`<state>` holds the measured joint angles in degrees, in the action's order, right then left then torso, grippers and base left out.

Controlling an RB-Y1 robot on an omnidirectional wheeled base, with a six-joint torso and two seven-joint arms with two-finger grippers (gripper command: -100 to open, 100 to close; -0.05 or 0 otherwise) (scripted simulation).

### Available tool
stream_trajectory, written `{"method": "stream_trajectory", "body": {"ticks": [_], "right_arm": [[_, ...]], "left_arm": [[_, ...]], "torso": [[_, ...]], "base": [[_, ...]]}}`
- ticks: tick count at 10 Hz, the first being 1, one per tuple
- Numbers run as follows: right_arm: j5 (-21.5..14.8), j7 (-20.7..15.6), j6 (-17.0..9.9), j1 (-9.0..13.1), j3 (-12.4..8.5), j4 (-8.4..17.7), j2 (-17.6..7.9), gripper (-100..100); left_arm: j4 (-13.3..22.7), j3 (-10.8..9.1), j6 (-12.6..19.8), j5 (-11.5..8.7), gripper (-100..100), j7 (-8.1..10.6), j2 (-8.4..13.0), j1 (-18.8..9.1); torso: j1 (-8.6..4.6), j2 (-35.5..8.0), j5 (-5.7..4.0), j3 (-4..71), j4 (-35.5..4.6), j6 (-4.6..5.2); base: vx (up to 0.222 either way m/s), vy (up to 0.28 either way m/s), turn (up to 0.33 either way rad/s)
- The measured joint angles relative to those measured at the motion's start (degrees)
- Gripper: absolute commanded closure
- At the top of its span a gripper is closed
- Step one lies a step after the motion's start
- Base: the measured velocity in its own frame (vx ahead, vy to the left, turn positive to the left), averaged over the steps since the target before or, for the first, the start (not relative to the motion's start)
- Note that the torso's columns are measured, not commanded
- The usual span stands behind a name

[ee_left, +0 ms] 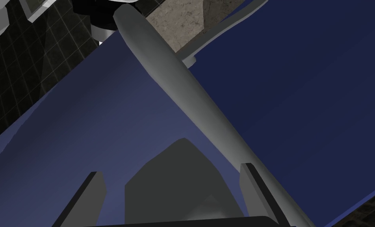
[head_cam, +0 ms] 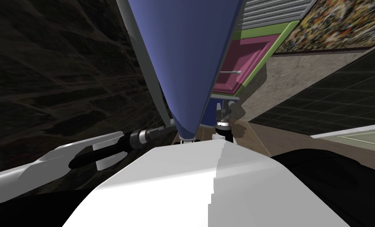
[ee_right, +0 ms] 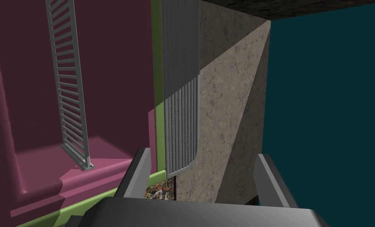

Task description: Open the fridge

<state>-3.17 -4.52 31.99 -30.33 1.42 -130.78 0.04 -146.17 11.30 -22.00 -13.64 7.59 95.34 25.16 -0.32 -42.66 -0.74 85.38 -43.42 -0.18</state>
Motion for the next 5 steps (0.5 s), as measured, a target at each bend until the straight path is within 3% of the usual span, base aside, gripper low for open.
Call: {"method": "stream_trajectory", "body": {"ticks": [2, 4, 5], "right_arm": [[0.00, 0.00, 0.00, 0.00, 0.00, 0.00, 0.00, 0], [0.00, 0.00, 0.00, 0.00, 0.00, 0.00, 0.00, 0], [0.00, 0.00, 0.00, 0.00, 0.00, 0.00, 0.00, 0]], "left_arm": [[-0.58, -2.34, -0.20, -0.81, -100, -0.52, 0.56, 2.52], [-0.04, 1.20, 0.18, 0.15, -100, 0.66, 0.05, -1.35], [-0.52, 1.17, 0.60, 0.19, -100, 0.28, -0.29, -0.76]], "torso": [[-0.02, -0.12, -0.19, 0.12, -0.09, 0.05], [-0.01, 0.07, 0.12, -0.06, -0.01, 0.14], [0.03, 0.02, 0.23, -0.20, 0.15, 0.16]], "base": [[0.006, 0.000, 0.002], [0.002, 0.013, 0.005], [0.009, -0.011, -0.006]]}}
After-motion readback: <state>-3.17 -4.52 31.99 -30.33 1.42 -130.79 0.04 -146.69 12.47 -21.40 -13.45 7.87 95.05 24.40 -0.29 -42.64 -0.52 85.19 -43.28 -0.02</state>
